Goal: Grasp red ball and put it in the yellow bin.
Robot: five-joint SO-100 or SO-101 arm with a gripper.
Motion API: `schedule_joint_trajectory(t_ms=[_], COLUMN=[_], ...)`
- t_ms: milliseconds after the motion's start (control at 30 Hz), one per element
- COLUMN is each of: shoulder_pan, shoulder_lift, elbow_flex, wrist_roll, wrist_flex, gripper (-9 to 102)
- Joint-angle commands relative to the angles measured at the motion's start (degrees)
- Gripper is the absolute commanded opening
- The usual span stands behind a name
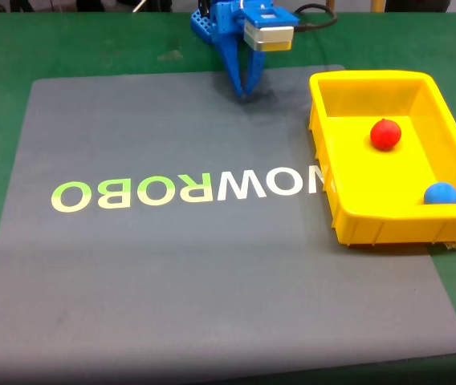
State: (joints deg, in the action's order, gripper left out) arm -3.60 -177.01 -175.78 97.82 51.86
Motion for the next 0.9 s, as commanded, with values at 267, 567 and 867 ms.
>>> schedule_joint_trajectory(t_ms=[267,567,867], shoulder_pan=[3.16,5.27,7.03], shoulder_lift=[-11.78,-13.54,-13.54], elbow_flex=[-1.85,-1.85,-1.93], wrist_roll=[0.53,0.53,-6.86], wrist_flex=[14.77,25.05,26.81], gripper=[0,0,0])
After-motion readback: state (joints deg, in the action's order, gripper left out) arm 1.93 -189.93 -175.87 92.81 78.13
